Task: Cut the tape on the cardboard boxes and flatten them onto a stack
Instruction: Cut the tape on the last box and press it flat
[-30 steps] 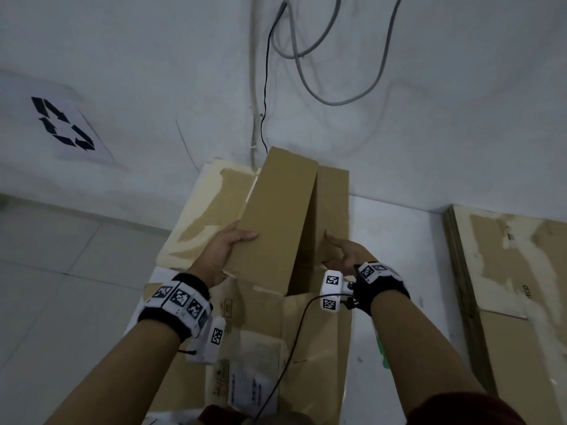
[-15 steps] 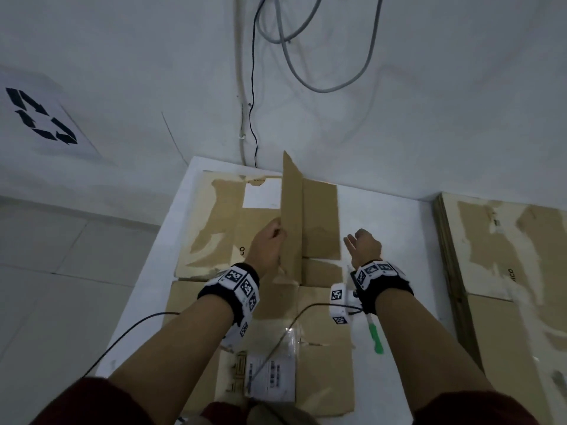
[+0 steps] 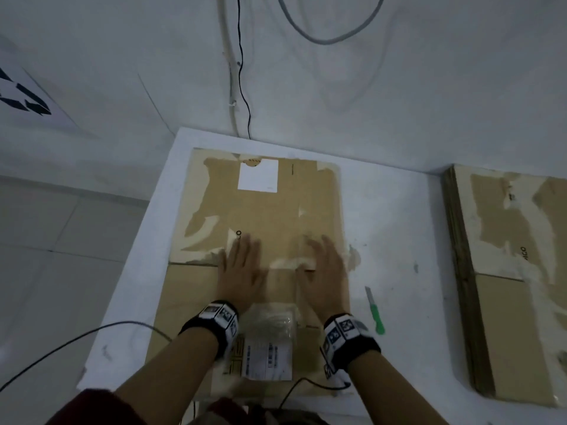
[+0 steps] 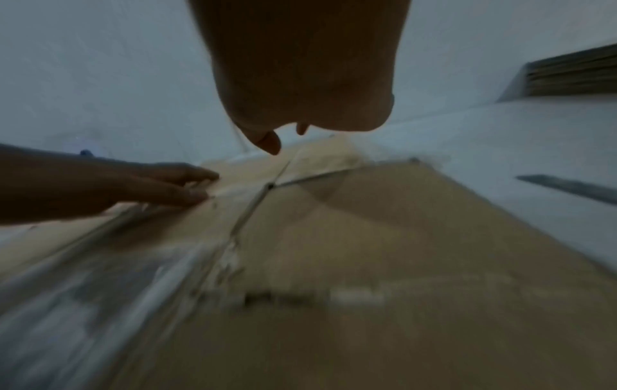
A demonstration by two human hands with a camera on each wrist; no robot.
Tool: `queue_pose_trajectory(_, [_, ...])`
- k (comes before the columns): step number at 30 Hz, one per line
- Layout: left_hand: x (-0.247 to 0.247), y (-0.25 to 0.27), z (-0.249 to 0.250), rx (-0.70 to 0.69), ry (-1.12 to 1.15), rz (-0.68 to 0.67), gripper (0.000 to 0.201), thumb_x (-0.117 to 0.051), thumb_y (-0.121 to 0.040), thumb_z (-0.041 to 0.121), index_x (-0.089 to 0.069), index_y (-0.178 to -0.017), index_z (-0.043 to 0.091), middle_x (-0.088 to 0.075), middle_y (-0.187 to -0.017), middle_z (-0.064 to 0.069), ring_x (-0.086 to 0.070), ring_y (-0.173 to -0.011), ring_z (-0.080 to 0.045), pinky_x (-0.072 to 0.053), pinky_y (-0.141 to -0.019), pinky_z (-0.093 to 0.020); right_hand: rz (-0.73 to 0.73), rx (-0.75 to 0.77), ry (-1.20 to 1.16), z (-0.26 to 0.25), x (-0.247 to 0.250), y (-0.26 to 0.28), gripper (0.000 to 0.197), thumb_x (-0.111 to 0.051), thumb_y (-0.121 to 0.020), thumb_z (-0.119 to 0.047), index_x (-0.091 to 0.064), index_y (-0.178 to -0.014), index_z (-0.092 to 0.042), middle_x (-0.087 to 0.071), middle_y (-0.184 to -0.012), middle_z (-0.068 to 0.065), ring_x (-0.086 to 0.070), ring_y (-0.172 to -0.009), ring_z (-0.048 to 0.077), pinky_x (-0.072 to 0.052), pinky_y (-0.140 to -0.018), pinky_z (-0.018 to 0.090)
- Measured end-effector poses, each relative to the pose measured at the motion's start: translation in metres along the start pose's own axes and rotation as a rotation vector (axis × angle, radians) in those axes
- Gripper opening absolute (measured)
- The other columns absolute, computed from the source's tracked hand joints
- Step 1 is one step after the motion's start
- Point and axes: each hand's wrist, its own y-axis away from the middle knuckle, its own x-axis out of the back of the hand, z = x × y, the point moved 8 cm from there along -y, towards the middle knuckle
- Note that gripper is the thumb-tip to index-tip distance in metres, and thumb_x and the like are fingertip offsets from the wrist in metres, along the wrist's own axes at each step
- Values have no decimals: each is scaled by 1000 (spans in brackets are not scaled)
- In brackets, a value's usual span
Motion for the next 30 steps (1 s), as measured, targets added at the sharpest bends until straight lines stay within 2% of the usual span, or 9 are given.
queue_pose_trajectory(1, [0, 11, -7, -11, -43, 68, 73, -11, -91, 60, -7, -155, 24, 5, -161, -1, 7, -148, -18, 11, -116, -52, -87, 50, 41, -1, -17, 10, 57, -58, -88, -30, -41, -143, -32, -26, -158, -2, -18, -148, 17, -19, -118, 52])
queue_pose_trajectory(3, [-9, 20, -18, -29, -111, 90, 67, -19, -96, 55, -14, -154, 23, -4, -162, -3, 0, -149, -20, 2, -115, -60, -191, 110, 182, 2, -43, 26, 59, -42, -96, -48, -23, -152, -40, -9, -165, -5, 0, -152, 16, -5, -121, 51])
queue_pose_trajectory(6, [-9, 17, -19, -56, -144, 102, 66, -23, -97, 53, -15, -154, 22, -6, -162, -4, -5, -149, -22, -6, -114, -63, -173, 95, 361, 5, -53, 25, 61, -24, -99, -58, -9, -155, -42, 0, -166, -4, 5, -152, 19, -2, -121, 52])
queue_pose_trajectory(12, [-6, 6, -22, -64, -111, 99, 66, -24, -97, 53, -13, -155, 23, -5, -163, -1, -2, -150, -19, -2, -116, -60, -120, 67, 391, 5, -55, 18, 62, -30, -99, -55, -10, -155, -41, -2, -166, -4, 2, -152, 19, -2, -121, 53])
queue_pose_trajectory(17, [-5, 5, -23, -90, -90, 106, 68, -26, -97, 51, -12, -155, 20, -4, -162, -4, -1, -150, -20, 1, -116, -58, -190, 67, 365, 8, -57, 16, 68, -32, -95, -58, -4, -155, -41, 5, -165, -4, 9, -152, 19, 3, -121, 52])
queue_pose_trajectory(21, [-6, 19, -21, -140, -37, 89, 65, -24, -98, 43, -16, -153, 10, -9, -161, -7, -7, -149, -23, -3, -119, -48, -264, 70, 299, 9, -56, 19, 66, -31, -99, -58, 0, -155, -42, 10, -165, -3, 13, -151, 18, 6, -121, 50])
queue_pose_trajectory(25, [-16, 80, -28, -119, -24, 122, 62, -23, -100, 38, -13, -154, 10, -7, -162, -6, -5, -149, -21, -5, -120, -47, -194, 76, 240, -3, -54, 61, 55, -23, -104, -43, -9, -157, -34, 1, -166, -2, 8, -152, 15, -6, -121, 53])
queue_pose_trajectory(28, [-26, 122, -38, -117, -35, 107, 63, -24, -99, 41, -18, -153, 9, -10, -162, -8, -9, -149, -23, -9, -118, -53, -160, 83, 199, -15, -64, 117, 59, -25, -102, -40, -10, -158, -27, 0, -166, -1, 4, -152, 15, -1, -123, 49])
queue_pose_trajectory(30, [-29, 131, -41, -126, -58, 90, 64, -24, -99, 44, -20, -153, 8, -11, -161, -8, -10, -149, -24, -11, -118, -55, -113, 61, 261, -15, -68, 139, 60, -28, -101, -40, -12, -158, -25, -5, -166, 1, -1, -152, 17, -5, -122, 49])
